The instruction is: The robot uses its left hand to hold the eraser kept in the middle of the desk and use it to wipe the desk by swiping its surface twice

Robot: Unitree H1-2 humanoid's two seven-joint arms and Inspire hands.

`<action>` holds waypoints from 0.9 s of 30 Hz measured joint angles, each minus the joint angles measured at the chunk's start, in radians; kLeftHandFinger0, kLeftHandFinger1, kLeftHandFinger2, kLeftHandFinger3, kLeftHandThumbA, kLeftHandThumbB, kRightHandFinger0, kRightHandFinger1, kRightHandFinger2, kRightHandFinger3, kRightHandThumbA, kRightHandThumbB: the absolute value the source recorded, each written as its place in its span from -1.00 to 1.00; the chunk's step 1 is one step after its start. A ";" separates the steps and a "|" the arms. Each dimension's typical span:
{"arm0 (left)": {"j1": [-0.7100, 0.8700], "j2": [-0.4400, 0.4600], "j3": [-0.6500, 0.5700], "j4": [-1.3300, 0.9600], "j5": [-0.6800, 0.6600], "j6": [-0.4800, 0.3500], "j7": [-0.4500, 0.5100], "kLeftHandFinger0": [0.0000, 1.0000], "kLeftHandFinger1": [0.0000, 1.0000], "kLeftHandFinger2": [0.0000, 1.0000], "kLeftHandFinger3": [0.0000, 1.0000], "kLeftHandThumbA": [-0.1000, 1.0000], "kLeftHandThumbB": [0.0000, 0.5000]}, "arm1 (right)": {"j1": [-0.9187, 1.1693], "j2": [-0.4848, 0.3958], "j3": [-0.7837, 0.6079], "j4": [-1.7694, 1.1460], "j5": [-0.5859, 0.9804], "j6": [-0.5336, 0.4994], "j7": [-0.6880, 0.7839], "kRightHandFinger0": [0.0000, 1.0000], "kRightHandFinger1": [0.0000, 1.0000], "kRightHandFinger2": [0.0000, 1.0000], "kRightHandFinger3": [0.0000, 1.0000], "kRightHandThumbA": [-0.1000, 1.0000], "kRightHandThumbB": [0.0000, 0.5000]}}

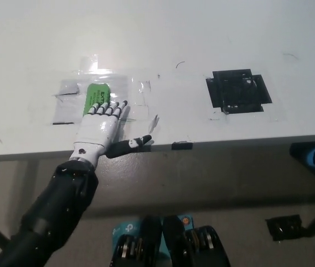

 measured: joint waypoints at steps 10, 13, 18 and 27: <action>-0.051 -0.129 0.027 0.071 -0.027 0.009 0.000 1.00 1.00 1.00 1.00 1.00 1.00 | -0.010 0.001 0.020 0.000 -0.007 0.001 0.000 0.89 0.83 0.72 0.73 1.00 -0.72; -0.074 -0.177 0.017 0.098 -0.027 0.008 0.000 1.00 1.00 1.00 1.00 1.00 1.00 | -0.011 0.001 0.030 0.000 -0.012 0.002 0.000 0.88 0.82 0.72 0.73 1.00 -0.76; -0.109 -0.241 -0.014 0.145 -0.027 0.008 -0.002 1.00 1.00 1.00 1.00 1.00 1.00 | -0.013 0.003 0.045 0.000 -0.017 0.003 0.000 0.85 0.80 0.69 0.70 1.00 -0.80; -0.182 -0.305 -0.106 0.249 -0.014 0.005 -0.004 1.00 1.00 1.00 1.00 1.00 1.00 | -0.024 0.015 0.074 0.000 -0.036 0.003 -0.001 0.82 0.78 0.69 0.72 1.00 -0.65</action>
